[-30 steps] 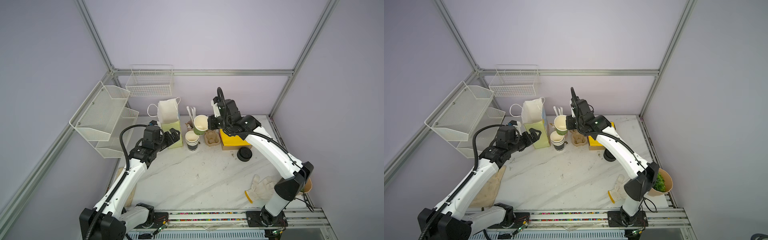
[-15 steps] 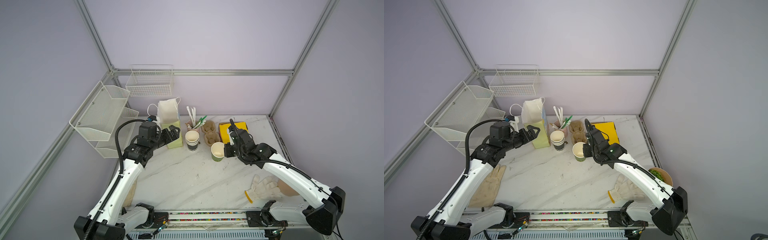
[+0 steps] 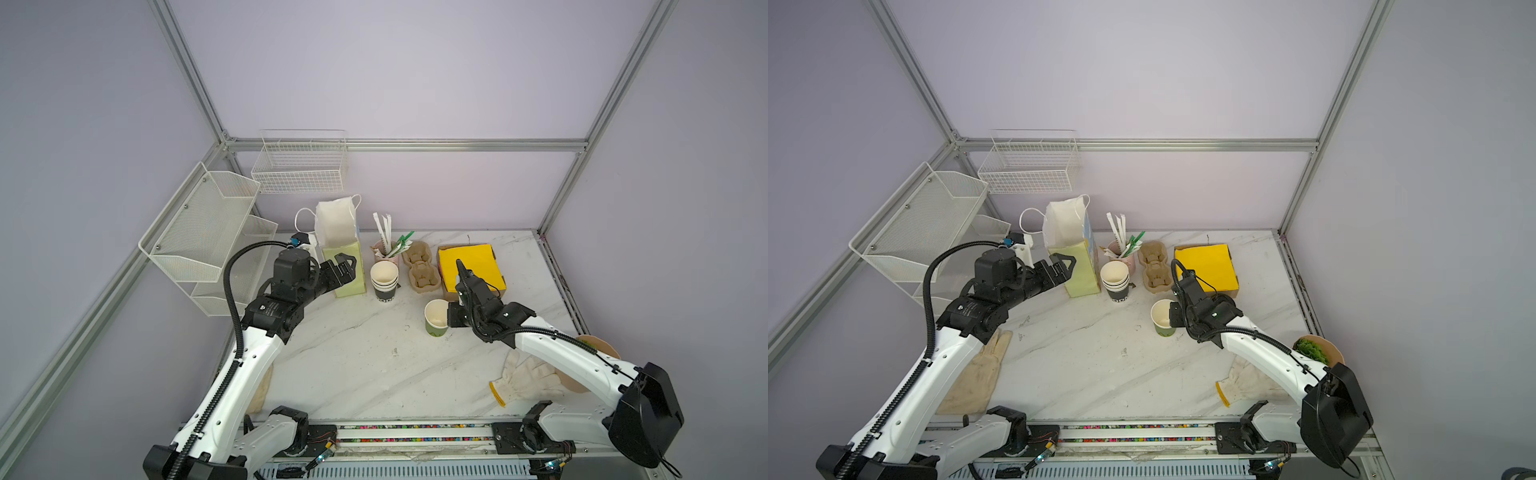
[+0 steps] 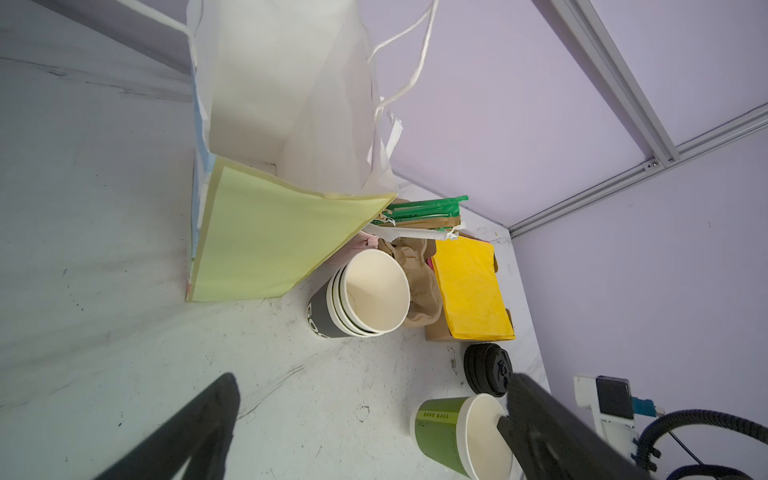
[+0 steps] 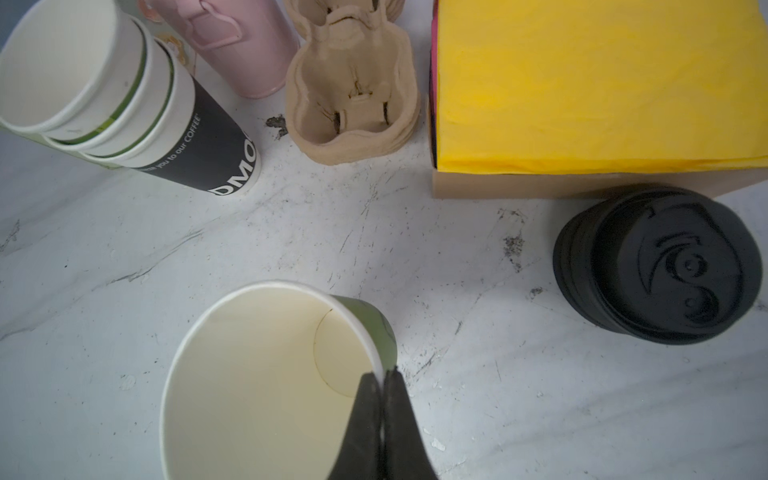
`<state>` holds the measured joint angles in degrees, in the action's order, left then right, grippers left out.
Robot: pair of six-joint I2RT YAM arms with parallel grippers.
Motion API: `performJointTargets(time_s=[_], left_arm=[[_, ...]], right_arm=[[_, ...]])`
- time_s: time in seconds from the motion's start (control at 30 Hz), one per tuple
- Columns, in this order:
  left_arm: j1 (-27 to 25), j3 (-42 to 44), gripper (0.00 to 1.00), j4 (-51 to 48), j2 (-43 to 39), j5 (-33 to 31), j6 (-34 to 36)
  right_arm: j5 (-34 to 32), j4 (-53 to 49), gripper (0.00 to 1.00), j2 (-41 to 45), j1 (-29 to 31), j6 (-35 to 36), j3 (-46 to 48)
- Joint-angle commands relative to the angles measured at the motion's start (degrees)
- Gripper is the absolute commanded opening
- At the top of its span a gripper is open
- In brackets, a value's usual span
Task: Pack the takeout coffee
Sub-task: 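Carry the green coffee cup toward the robot and set it on the table, then release the cup and move the right gripper over the black cup lid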
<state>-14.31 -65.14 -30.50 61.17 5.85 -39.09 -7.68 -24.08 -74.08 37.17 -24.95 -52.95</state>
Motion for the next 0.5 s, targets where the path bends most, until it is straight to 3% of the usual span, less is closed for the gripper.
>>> performJointTargets(time_s=[0.0, 0.37, 0.47], left_arm=[[-0.14, 1.94, 1.0, 2.14, -0.69, -1.25, 2.25], [-0.2, 2.86, 1.0, 2.17, -2.1, -3.04, 2.58], [-0.25, 2.92, 1.0, 2.11, -2.45, -2.95, 2.56]], right_arm=[[0.54, 2.01, 0.0, -1.04, -1.08, -1.22, 0.5], [2.18, 3.57, 0.03, -2.64, -1.57, -3.0, 2.41], [1.79, 2.56, 0.16, -2.39, -1.57, -4.1, 2.0]])
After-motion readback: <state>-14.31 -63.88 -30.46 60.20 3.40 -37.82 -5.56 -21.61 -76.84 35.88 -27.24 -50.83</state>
